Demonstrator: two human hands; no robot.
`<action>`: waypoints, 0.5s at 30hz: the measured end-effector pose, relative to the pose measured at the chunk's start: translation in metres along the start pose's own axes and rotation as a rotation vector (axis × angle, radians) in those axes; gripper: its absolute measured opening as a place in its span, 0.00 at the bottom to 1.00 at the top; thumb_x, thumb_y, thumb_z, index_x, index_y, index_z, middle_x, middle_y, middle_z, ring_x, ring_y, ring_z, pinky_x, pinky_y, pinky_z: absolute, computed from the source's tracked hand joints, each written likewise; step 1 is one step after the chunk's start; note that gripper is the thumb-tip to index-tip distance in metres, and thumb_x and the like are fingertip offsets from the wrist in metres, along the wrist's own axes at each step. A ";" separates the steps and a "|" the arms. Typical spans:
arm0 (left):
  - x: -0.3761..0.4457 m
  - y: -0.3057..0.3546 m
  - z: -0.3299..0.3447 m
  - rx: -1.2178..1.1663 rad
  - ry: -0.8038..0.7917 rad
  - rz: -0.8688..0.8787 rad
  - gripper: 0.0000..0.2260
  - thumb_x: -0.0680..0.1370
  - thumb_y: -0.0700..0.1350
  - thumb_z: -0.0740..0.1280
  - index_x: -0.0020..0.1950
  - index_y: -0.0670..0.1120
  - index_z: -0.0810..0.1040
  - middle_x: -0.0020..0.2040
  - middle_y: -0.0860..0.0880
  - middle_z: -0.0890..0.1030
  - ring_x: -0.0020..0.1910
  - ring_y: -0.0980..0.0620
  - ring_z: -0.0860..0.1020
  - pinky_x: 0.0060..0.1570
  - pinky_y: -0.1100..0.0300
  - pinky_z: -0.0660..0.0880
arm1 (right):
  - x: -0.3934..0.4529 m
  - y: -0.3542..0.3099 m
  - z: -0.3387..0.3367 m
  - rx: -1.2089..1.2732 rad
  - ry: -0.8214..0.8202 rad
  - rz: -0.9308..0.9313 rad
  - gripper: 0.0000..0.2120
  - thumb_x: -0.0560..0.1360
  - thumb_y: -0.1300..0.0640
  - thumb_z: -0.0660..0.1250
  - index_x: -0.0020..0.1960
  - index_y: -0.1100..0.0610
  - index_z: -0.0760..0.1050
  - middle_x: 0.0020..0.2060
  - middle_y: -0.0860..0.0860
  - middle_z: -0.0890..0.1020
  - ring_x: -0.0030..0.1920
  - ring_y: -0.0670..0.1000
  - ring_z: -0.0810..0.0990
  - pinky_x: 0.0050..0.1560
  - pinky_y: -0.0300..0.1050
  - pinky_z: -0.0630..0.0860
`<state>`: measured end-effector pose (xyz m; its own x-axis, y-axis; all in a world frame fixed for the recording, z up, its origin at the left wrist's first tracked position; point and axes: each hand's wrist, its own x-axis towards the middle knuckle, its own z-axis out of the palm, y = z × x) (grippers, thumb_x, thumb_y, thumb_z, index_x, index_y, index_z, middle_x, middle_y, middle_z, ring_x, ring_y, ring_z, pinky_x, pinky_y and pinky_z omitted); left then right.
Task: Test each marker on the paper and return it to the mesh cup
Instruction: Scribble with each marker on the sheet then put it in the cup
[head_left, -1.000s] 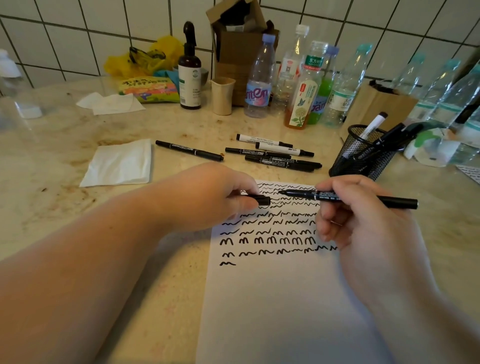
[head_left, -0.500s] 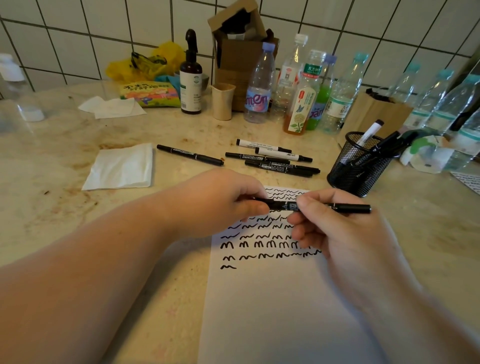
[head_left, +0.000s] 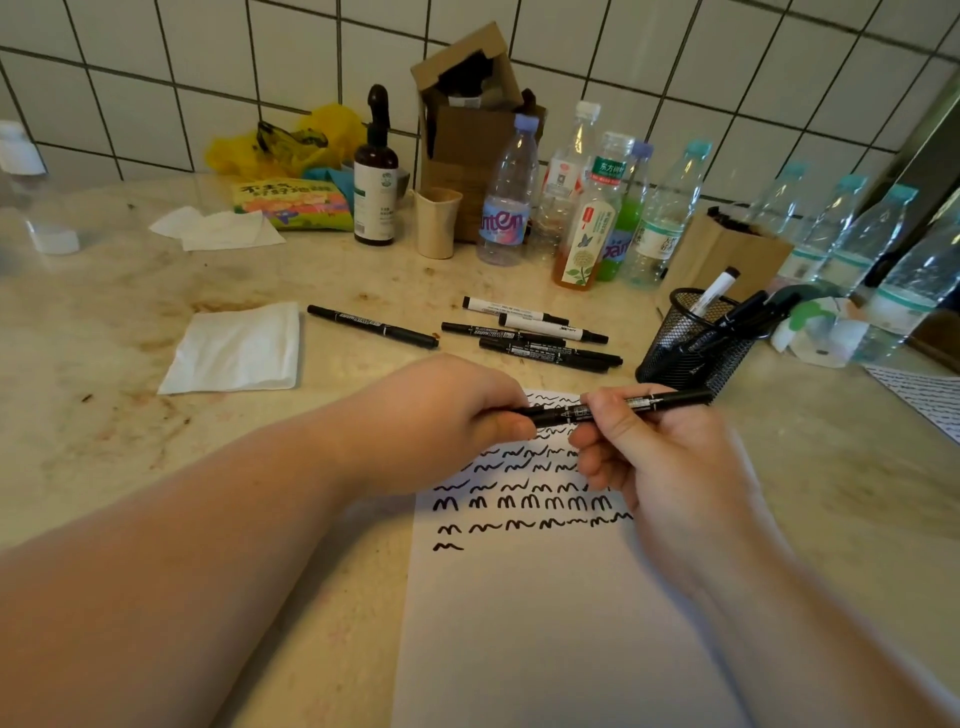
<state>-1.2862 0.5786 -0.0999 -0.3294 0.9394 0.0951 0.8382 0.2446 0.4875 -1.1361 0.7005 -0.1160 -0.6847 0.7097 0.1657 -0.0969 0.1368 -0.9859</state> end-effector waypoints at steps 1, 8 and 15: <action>0.001 -0.001 0.000 -0.014 -0.002 -0.001 0.07 0.80 0.55 0.63 0.54 0.57 0.79 0.38 0.55 0.79 0.38 0.59 0.75 0.36 0.62 0.71 | 0.001 0.000 0.000 -0.034 0.010 -0.004 0.06 0.78 0.58 0.67 0.48 0.59 0.82 0.31 0.52 0.83 0.30 0.48 0.79 0.30 0.39 0.75; 0.001 -0.010 0.003 0.057 -0.050 -0.057 0.14 0.75 0.61 0.69 0.59 0.61 0.77 0.44 0.59 0.78 0.41 0.62 0.76 0.37 0.69 0.70 | 0.014 -0.028 -0.023 -0.052 0.174 -0.051 0.08 0.81 0.57 0.64 0.50 0.56 0.82 0.30 0.48 0.79 0.31 0.49 0.77 0.34 0.44 0.73; 0.003 -0.022 0.009 0.060 -0.052 -0.022 0.18 0.71 0.63 0.72 0.58 0.60 0.77 0.46 0.59 0.76 0.44 0.59 0.76 0.46 0.62 0.76 | 0.055 -0.054 -0.071 -0.315 0.464 -0.228 0.08 0.82 0.52 0.62 0.53 0.47 0.80 0.42 0.47 0.80 0.34 0.47 0.80 0.35 0.45 0.78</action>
<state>-1.3022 0.5782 -0.1184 -0.3263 0.9445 0.0391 0.8559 0.2776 0.4362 -1.1174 0.7816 -0.0523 -0.2780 0.8564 0.4351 0.0631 0.4683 -0.8813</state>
